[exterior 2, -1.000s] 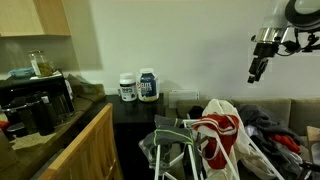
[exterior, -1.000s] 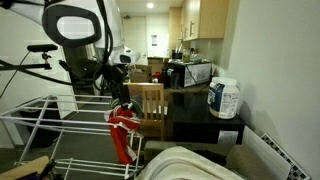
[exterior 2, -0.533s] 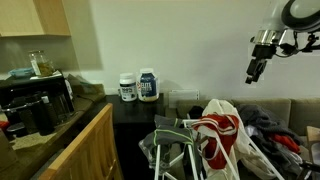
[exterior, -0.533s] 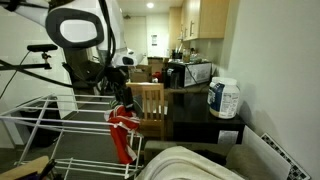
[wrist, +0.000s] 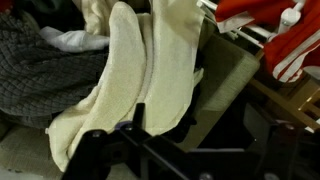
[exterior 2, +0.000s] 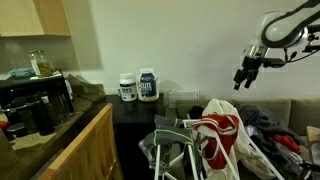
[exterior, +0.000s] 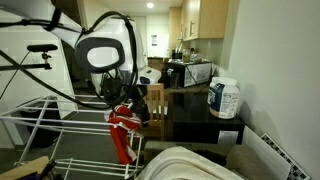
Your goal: Cover the Ironing board stand with a towel
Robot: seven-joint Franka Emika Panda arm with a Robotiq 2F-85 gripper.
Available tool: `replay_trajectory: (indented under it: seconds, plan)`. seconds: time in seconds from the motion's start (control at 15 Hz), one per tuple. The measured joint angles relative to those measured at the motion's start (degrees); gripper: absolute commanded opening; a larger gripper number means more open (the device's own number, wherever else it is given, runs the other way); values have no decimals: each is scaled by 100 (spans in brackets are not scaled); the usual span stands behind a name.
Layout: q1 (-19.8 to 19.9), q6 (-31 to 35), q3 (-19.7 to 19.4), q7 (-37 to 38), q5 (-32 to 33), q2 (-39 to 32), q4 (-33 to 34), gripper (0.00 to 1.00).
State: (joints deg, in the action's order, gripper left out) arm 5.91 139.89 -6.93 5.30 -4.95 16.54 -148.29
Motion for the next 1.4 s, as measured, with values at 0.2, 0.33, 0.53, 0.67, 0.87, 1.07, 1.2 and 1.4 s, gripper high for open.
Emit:
replay_trajectory:
  seconds: [0.2,0.33,0.53,0.67,0.87,1.07,1.2,1.4]
  plan:
    - [27,184,10,424,0,-509,314,100]
    - [85,242,3,676,4,-891,629,100]
    - [201,266,-66,1023,77,-1541,1218,100]
    - [240,267,-165,1230,148,-2023,1670,100]
    - [237,266,-324,1529,262,-2764,2358,100]
    - [206,256,-440,1791,402,-3494,2981,100]
    - [195,221,-504,1877,428,-3941,3375,100]
    - [177,93,-584,1897,429,-4486,3886,100]
